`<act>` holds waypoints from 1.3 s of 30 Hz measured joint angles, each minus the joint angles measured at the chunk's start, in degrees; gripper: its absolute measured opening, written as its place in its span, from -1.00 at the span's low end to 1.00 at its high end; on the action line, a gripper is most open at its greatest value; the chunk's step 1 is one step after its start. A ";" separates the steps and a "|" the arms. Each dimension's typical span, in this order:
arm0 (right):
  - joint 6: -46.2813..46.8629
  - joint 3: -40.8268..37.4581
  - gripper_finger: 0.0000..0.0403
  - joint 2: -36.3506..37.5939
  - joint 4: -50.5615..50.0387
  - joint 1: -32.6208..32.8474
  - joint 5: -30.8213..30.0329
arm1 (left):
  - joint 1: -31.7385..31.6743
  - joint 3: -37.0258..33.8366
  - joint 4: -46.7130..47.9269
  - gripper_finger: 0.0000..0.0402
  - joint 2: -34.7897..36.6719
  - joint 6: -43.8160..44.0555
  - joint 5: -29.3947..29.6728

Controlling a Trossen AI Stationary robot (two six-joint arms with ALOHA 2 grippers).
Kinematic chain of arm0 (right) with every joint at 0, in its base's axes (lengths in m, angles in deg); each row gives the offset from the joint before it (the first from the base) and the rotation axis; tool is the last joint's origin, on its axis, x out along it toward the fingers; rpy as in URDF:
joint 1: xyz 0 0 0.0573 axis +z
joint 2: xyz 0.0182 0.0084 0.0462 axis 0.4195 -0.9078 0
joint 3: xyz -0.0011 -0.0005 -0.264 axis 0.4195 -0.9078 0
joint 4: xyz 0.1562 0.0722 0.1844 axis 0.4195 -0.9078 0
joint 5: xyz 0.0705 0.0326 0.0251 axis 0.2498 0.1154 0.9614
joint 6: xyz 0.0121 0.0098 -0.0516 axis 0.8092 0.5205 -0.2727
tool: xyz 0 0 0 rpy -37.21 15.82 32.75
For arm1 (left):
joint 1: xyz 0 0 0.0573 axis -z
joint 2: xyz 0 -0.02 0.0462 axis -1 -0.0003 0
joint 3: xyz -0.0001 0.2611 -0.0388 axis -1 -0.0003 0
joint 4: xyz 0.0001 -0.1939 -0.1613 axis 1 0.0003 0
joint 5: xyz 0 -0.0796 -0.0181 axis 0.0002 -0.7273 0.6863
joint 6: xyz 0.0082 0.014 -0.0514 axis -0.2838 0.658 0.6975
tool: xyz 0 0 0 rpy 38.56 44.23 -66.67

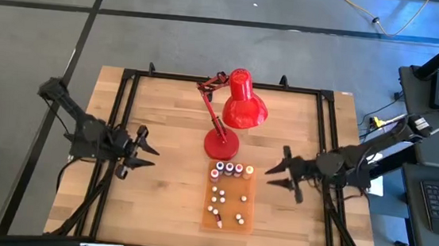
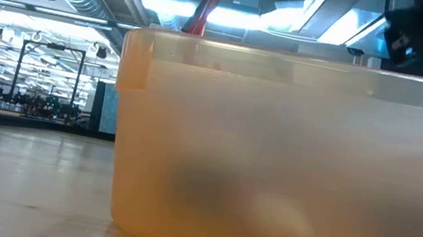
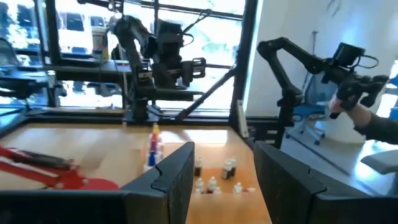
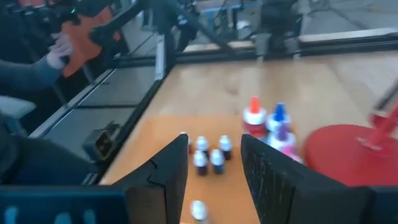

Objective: Pick & Place food coloring
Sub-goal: Return to Home Position

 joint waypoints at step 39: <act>-7.53 -22.21 -0.25 48.27 -8.77 -43.82 25.56 | -40.67 -7.32 14.17 -0.20 18.63 1.44 -19.51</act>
